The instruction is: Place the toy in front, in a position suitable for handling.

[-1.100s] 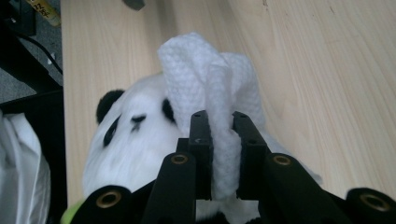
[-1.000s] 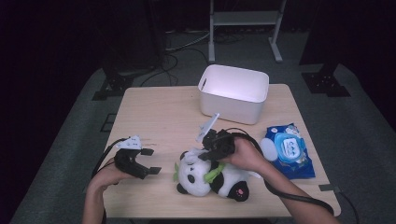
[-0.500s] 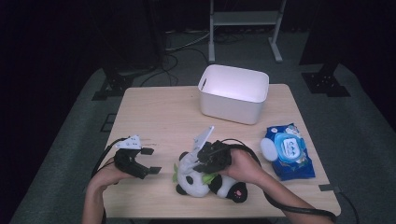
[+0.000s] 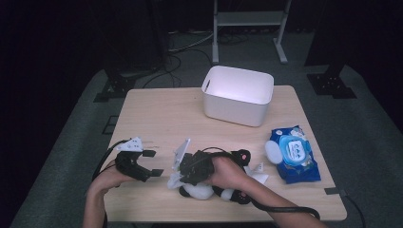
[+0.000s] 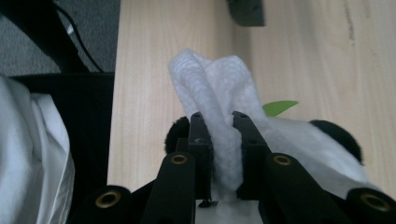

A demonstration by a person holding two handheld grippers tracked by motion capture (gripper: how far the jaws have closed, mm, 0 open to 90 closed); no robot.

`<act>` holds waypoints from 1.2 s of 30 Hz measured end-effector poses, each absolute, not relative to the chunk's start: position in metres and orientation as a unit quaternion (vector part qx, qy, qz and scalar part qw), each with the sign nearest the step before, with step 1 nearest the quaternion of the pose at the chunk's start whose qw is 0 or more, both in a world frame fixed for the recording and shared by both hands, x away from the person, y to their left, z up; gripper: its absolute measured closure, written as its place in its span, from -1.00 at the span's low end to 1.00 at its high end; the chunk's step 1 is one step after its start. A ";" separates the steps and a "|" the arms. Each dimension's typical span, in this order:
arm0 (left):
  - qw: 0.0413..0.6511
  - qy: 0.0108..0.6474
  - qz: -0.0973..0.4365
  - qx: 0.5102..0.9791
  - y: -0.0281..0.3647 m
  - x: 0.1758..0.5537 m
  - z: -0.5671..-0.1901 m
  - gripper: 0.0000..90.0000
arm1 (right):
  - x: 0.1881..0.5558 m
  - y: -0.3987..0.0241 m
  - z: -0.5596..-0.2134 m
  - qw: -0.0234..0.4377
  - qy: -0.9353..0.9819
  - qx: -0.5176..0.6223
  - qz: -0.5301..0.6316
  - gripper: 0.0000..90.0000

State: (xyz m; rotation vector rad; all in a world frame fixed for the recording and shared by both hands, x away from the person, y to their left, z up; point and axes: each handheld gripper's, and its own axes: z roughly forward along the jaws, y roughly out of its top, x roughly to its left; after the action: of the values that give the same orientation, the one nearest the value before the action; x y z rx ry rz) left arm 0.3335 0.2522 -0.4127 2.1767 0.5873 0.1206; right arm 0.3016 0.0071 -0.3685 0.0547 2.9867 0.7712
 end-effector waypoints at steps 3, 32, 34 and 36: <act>0.427 0.234 0.049 0.872 0.252 0.333 -0.412 -0.69 | 0.298 0.003 -0.370 0.034 0.968 0.014 0.248 0.75; 0.418 0.226 0.051 0.878 0.246 0.333 -0.411 -0.69 | 0.278 -0.072 -0.355 0.063 0.954 0.060 0.288 0.75; 0.420 0.226 0.051 0.878 0.244 0.332 -0.411 -0.69 | 0.279 -0.070 -0.357 0.060 0.953 0.060 0.290 0.75; 0.419 0.221 0.049 0.879 0.242 0.332 -0.410 -0.69 | 0.281 -0.067 -0.357 0.061 0.952 0.062 0.295 0.75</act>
State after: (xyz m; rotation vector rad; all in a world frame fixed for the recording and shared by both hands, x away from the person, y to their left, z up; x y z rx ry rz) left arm 0.3321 0.2422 -0.4102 2.2056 0.5536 0.1229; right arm 0.2814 -0.0673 -0.3566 0.1881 2.8778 0.8921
